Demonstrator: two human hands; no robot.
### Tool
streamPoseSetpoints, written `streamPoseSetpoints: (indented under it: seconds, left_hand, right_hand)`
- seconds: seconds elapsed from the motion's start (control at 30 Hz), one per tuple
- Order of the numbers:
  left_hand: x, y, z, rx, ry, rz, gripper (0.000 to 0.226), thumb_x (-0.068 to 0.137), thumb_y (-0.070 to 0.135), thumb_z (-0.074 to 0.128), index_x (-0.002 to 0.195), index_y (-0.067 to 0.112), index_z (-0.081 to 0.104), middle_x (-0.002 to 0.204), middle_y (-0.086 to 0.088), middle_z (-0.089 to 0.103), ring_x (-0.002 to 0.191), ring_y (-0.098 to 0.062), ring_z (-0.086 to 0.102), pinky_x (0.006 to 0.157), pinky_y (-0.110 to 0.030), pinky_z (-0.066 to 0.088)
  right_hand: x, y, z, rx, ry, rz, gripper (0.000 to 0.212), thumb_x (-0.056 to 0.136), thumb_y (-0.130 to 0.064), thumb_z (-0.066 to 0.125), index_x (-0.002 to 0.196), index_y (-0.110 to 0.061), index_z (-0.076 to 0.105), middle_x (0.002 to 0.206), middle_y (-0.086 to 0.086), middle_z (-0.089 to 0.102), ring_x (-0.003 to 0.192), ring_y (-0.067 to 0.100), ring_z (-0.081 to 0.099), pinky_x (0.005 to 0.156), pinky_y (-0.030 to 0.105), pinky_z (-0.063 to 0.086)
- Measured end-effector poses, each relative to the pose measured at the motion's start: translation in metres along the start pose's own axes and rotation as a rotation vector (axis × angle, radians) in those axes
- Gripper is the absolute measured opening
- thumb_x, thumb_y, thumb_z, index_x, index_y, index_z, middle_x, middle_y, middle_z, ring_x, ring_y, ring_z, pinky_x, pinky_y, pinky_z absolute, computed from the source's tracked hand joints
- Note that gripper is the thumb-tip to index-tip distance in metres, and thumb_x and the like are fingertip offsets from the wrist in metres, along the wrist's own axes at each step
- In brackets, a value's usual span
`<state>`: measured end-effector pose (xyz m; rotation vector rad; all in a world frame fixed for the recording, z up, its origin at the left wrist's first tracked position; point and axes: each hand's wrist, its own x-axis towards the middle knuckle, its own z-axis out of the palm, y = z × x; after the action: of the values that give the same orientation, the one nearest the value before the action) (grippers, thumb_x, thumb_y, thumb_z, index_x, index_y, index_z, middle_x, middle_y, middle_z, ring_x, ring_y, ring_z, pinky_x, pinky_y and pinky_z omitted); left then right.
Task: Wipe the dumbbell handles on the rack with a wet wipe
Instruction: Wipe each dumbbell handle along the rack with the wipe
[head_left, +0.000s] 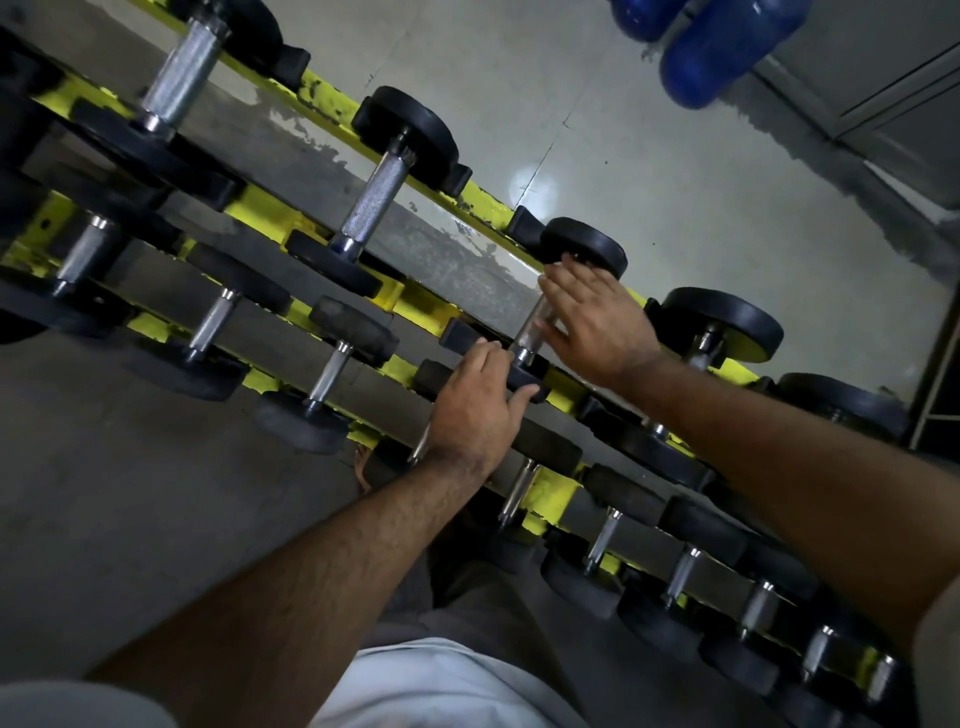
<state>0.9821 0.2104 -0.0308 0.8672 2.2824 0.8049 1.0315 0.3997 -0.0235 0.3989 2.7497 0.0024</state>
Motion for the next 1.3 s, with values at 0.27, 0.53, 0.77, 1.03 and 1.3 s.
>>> streamPoseSetpoints:
  seconds: [0.27, 0.53, 0.77, 1.03, 1.3]
  left_hand:
    - [0.001, -0.003, 0.000, -0.020, 0.009, 0.004, 0.052, 0.094, 0.044, 0.061, 0.133, 0.010, 0.053, 0.149, -0.005, 0.045, 0.140, -0.019, 0.039, 0.106, -0.027, 0.039]
    - [0.004, -0.008, 0.001, -0.031, 0.036, 0.033, 0.046, 0.092, 0.043, 0.065, 0.124, 0.010, 0.057, 0.139, -0.004, 0.052, 0.132, -0.022, 0.047, 0.100, -0.032, 0.046]
    - [0.005, -0.011, -0.001, -0.078, 0.040, 0.024, 0.044, 0.089, 0.043, 0.068, 0.120, 0.014, 0.058, 0.132, 0.001, 0.054, 0.115, -0.019, 0.056, 0.088, -0.032, 0.052]
    - [0.011, -0.017, -0.014, -0.132, 0.001, 0.015, 0.039, 0.087, 0.040, 0.071, 0.116, 0.017, 0.059, 0.119, 0.005, 0.057, 0.100, -0.015, 0.059, 0.081, -0.034, 0.054]
    - [0.019, -0.027, -0.021, -0.111, -0.055, 0.029, 0.042, 0.090, 0.041, 0.068, 0.122, 0.017, 0.057, 0.126, 0.004, 0.055, 0.104, -0.017, 0.059, 0.083, -0.036, 0.055]
  right_hand:
    - [-0.004, -0.001, 0.002, 0.054, 0.005, -0.018, 0.067, 0.099, -0.051, 0.028, 0.151, -0.011, 0.040, 0.158, 0.011, 0.039, 0.151, 0.027, 0.027, 0.123, 0.045, 0.021]
    - [0.001, 0.007, 0.003, 0.114, 0.113, -0.111, 0.053, 0.093, -0.020, 0.033, 0.139, -0.007, 0.057, 0.144, 0.013, 0.056, 0.141, 0.032, 0.044, 0.120, 0.049, 0.030]
    - [-0.005, 0.007, 0.009, 0.149, 0.099, -0.249, 0.043, 0.096, -0.022, 0.064, 0.137, -0.011, 0.059, 0.143, 0.008, 0.058, 0.140, 0.028, 0.047, 0.119, 0.043, 0.026]
    - [-0.008, -0.019, 0.006, 0.179, 0.174, -0.086, 0.032, 0.093, -0.009, 0.060, 0.123, -0.015, 0.070, 0.135, 0.003, 0.065, 0.135, 0.022, 0.053, 0.113, 0.042, 0.041]
    - [-0.017, -0.045, -0.010, 0.635, 0.322, 0.326, 0.028, 0.094, -0.014, 0.061, 0.120, -0.022, 0.067, 0.117, 0.001, 0.071, 0.100, 0.017, 0.066, 0.082, 0.031, 0.055]
